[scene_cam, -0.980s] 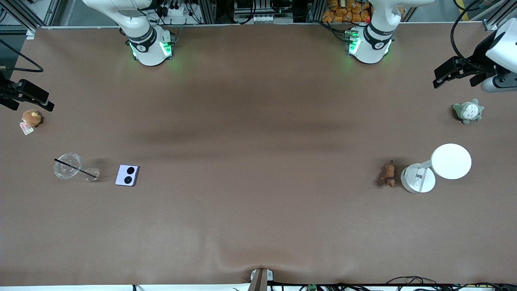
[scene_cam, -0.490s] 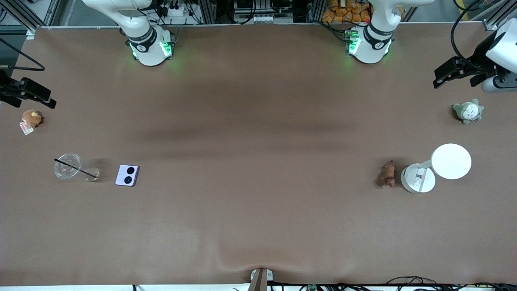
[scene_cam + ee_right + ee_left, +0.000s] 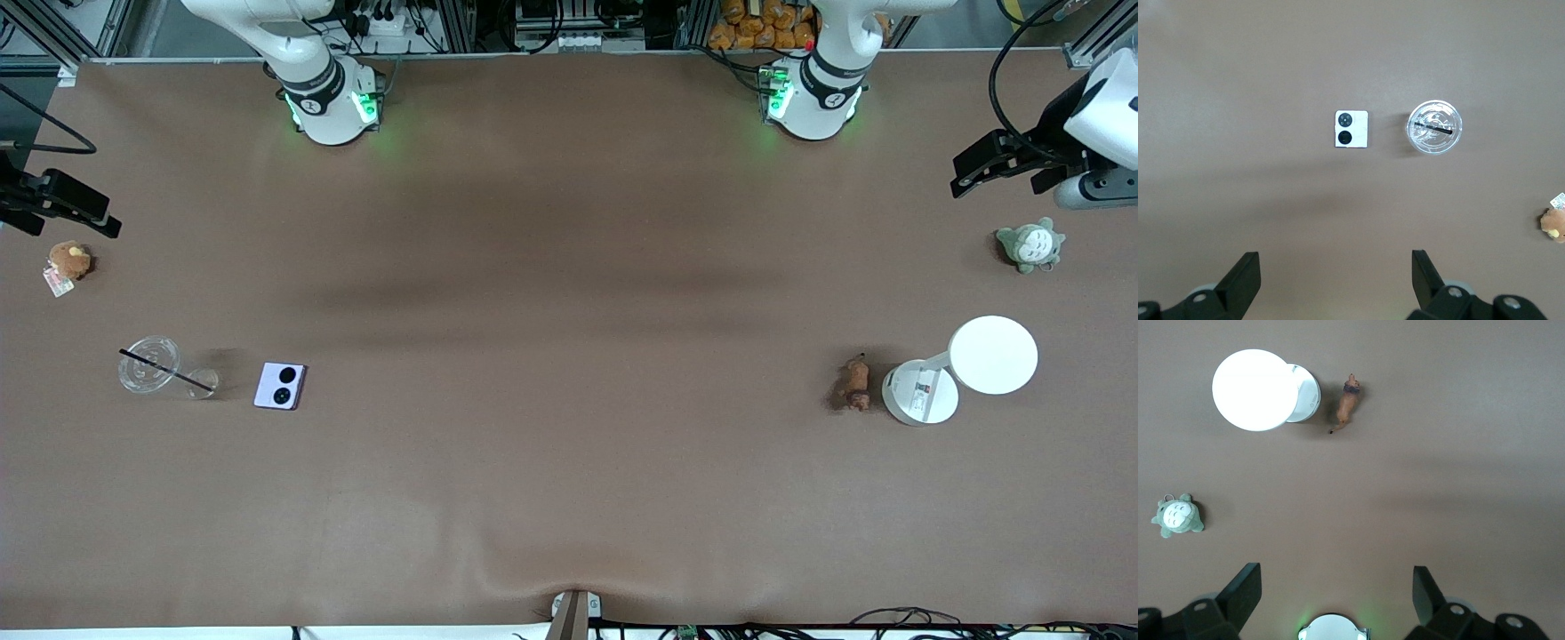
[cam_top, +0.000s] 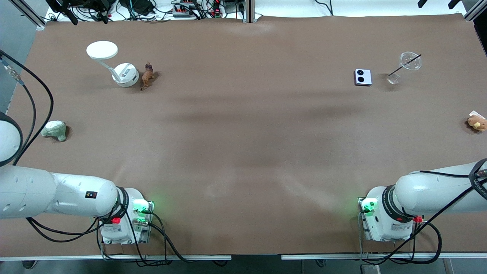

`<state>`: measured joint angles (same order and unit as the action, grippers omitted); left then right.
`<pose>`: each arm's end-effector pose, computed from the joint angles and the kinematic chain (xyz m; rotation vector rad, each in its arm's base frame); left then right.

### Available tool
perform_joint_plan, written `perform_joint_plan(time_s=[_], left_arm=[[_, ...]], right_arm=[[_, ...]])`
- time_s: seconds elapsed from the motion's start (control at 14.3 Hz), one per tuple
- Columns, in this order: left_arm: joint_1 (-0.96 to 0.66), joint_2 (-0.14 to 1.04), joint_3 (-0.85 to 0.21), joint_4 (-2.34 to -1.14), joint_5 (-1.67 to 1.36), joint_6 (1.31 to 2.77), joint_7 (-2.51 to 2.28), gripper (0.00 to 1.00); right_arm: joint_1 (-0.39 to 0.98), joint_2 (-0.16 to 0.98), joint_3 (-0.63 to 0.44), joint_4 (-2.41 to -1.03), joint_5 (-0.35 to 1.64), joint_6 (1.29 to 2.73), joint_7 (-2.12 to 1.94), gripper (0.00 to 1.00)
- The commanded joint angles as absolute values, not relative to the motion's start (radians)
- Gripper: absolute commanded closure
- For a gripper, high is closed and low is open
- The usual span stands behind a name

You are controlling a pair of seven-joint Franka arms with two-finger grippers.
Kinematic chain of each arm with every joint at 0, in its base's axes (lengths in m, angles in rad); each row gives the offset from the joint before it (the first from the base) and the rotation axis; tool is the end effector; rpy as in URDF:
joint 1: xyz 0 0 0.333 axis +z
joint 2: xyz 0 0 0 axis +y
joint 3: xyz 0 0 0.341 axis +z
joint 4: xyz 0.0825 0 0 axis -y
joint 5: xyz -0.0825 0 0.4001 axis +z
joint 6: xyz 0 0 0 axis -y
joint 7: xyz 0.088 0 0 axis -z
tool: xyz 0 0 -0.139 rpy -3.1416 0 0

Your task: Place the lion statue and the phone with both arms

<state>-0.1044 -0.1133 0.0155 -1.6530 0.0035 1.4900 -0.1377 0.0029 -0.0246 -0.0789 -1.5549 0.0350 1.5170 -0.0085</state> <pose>0.5198 -0.0453 0.6328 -3.1324 -0.0765 0.0771 0.5554 -0.0378 0.6345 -3.1024 0.1021 0.0183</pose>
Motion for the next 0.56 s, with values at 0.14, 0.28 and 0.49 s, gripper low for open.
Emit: perform_joint_plan(time_s=[0.14,0.28,0.49], left_arm=[[-0.11,-0.098,0.011,-1.625,0.0,1.485,-0.127,0.0],[-0.106,-0.094,0.011,-1.614,0.0,1.485,-0.13,0.0],[-0.106,-0.094,0.011,-1.611,0.002,1.485,-0.129,0.0]], right_arm=[[-0.011,-0.026,-0.069,-1.54,0.029,1.5,0.005,0.0],[-0.011,-0.026,-0.069,-1.54,0.029,1.502,0.005,0.0],[-0.011,-0.026,-0.069,-1.54,0.029,1.502,0.005,0.0]])
